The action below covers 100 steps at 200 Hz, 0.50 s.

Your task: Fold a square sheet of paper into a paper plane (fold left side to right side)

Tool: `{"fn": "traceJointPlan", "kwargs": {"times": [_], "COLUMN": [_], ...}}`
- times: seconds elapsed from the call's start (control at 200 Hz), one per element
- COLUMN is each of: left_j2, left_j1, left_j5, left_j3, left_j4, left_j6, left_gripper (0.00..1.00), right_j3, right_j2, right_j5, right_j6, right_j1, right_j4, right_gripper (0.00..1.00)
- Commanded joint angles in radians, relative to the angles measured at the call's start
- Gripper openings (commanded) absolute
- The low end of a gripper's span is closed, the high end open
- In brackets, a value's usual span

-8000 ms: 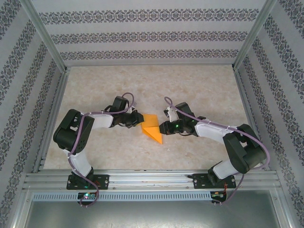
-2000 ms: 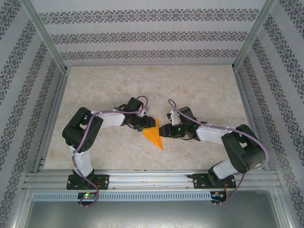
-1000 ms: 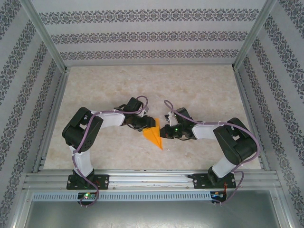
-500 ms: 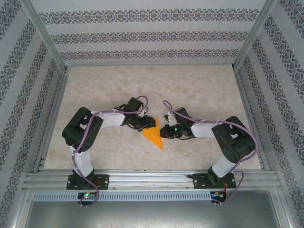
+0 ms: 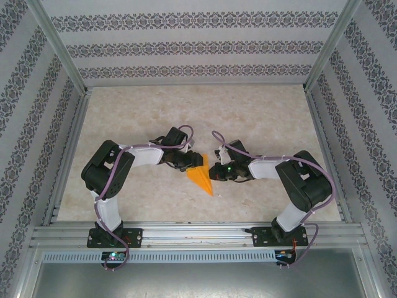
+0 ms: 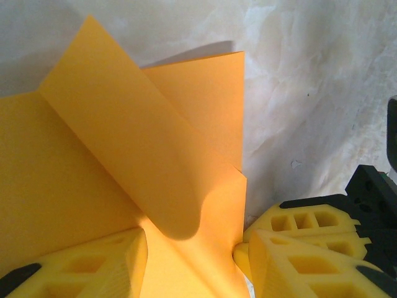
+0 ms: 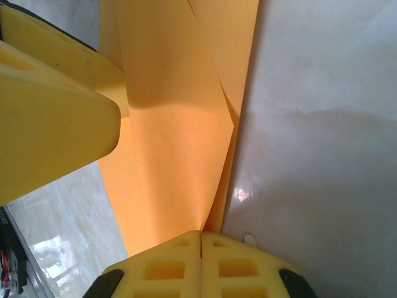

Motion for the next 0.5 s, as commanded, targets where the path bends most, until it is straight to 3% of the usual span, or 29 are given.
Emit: {"fn": "traceJointPlan", "kwargs": {"times": [0.0,0.495], "left_j2": [0.018,-0.104], "left_j1": [-0.006,-0.004], "left_j5": [-0.071,-0.115], "left_j3": [-0.002,0.034], "left_j4": [-0.072,-0.143], "left_j6": [0.03,0.056], "left_gripper": [0.48,0.57], "right_j3": [0.009,-0.014], "right_j2": [0.039,0.108], "right_j5": [0.035,0.081], "right_j6": [-0.027,-0.011], "right_j1": [0.012,0.024], "right_j4": [-0.028,-0.082], "right_gripper": [0.0,0.0]}}
